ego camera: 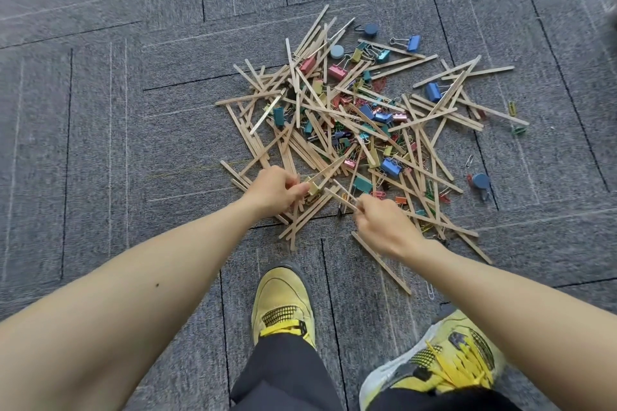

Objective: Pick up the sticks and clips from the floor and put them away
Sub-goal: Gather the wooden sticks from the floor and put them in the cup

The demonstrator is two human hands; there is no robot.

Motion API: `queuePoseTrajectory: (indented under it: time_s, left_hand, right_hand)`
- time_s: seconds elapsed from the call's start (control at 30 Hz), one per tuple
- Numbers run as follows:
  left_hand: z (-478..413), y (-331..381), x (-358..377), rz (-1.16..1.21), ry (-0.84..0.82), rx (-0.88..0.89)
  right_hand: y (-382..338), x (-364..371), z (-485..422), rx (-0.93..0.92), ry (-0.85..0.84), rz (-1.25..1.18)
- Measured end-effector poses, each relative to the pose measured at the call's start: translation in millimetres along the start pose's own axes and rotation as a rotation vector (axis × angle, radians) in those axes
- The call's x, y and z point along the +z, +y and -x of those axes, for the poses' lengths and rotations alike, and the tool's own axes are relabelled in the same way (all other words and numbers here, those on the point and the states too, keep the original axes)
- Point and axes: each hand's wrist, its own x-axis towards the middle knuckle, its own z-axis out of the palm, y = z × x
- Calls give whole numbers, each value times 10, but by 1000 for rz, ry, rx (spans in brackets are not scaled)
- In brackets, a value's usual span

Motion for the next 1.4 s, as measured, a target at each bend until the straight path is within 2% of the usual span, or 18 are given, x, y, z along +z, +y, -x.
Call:
queuePoseTrajectory:
  time_s: [0.17,0.3,0.47,0.73,0.93,1.07,1.27,1.4]
  left_hand:
    - [-2,-16,-40,144,57,-14]
    - [20,-14,-72,280,56,-1]
    - [49,-152,-135,68,103,127]
    - [138,-503,-306,-431,96,152]
    - [169,-602,-368,-564,-6,226]
    - [119,-604,-295,-661,19,239]
    - [110,-556,-278,-736,31,247]
    - [96,-527,-235,-804,98,306]
  right_hand:
    - [8,-105,-104,75,72,-248]
    - [48,-118,-143,112,91,-205]
    - [60,-31,-35,104,5,-9]
    - [125,116,198,80,8,417]
    - [100,147,210,36,-13,469]
    - [142,182,192,26,2,493]
    - [196,140,92,98,3,297]
    - [140,68,24,166,27,-126]
